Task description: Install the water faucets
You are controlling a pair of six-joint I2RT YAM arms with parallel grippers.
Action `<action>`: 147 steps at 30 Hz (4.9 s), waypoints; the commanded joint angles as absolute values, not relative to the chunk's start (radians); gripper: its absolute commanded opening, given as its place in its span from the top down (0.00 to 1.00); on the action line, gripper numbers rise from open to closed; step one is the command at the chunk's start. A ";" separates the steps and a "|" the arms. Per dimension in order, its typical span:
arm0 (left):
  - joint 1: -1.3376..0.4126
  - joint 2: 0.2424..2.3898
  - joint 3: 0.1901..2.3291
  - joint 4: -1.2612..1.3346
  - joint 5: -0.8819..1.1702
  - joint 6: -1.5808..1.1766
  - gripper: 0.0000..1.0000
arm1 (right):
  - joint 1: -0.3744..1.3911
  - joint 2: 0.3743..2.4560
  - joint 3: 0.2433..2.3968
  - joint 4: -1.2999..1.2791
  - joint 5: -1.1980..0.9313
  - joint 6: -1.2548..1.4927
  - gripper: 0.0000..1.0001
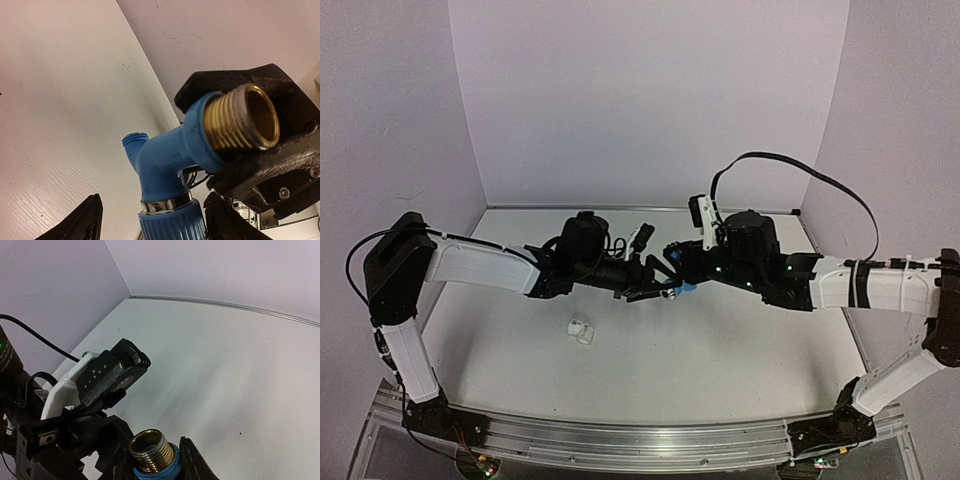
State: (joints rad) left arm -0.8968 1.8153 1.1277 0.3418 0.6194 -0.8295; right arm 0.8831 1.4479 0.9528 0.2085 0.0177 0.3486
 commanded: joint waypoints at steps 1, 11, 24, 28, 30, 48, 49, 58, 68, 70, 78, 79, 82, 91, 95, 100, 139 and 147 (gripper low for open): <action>-0.899 1.789 1.164 0.285 0.589 -0.795 0.31 | 0.900 1.463 1.039 0.174 0.116 0.358 1.00; -0.898 1.789 1.167 0.284 0.634 -0.789 0.94 | 0.911 1.473 1.085 0.109 0.127 0.350 1.00; -0.824 1.646 1.107 0.339 0.641 -0.695 1.00 | 0.882 1.335 1.052 0.000 0.011 0.339 0.02; -0.771 1.567 1.027 0.539 0.718 -0.756 1.00 | 0.846 1.266 1.024 0.019 -0.041 0.416 0.02; -0.744 1.538 0.989 0.668 0.754 -0.811 1.00 | 0.838 1.246 1.015 0.069 -0.071 0.448 0.02; -0.781 1.615 0.998 1.235 0.874 -1.162 1.00 | 0.814 1.391 0.958 0.838 -0.543 0.686 0.04; -0.786 1.627 0.999 1.254 0.873 -1.176 1.00 | 0.814 1.401 0.947 0.901 -0.549 0.702 0.04; -0.791 1.693 0.994 1.390 0.863 -1.266 1.00 | 0.816 1.487 0.969 1.045 -0.557 0.804 0.49; -0.804 1.731 1.003 1.415 0.857 -1.284 1.00 | 0.816 1.576 0.981 1.214 -0.573 0.939 0.69; -0.805 1.734 1.000 1.416 0.856 -1.283 1.00 | 0.817 1.581 0.981 1.230 -0.579 0.951 0.82; -0.755 1.691 0.885 1.394 0.797 -1.274 0.10 | 0.807 1.547 0.914 1.156 -0.598 0.835 1.00; -0.742 1.675 0.862 1.384 0.790 -1.268 0.05 | 0.805 1.530 0.908 1.090 -0.594 0.800 1.00; -0.713 1.611 0.799 1.300 0.756 -1.221 0.00 | 0.805 1.491 0.924 0.848 -0.568 0.699 1.00; -0.679 1.363 0.901 0.174 0.258 -0.767 0.00 | 0.803 1.486 1.138 -0.169 0.098 0.474 1.00; -0.678 1.320 0.915 0.022 0.163 -0.701 0.00 | 0.800 1.535 1.183 -0.371 0.282 0.409 1.00; -0.678 1.304 0.940 -0.129 0.102 -0.655 0.00 | 0.800 1.523 1.130 -0.421 0.350 0.277 1.00; -0.868 1.403 0.981 0.242 0.902 -0.519 0.37 | 0.830 1.458 1.102 0.091 -0.933 0.265 1.00; -0.873 1.387 0.981 0.246 0.898 -0.512 0.59 | 0.830 1.458 1.099 0.106 -0.917 0.282 1.00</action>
State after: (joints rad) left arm -0.8670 1.4021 0.9367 0.2024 0.8713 -0.5254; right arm 0.8254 1.4578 1.0546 0.0379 -0.9270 0.2658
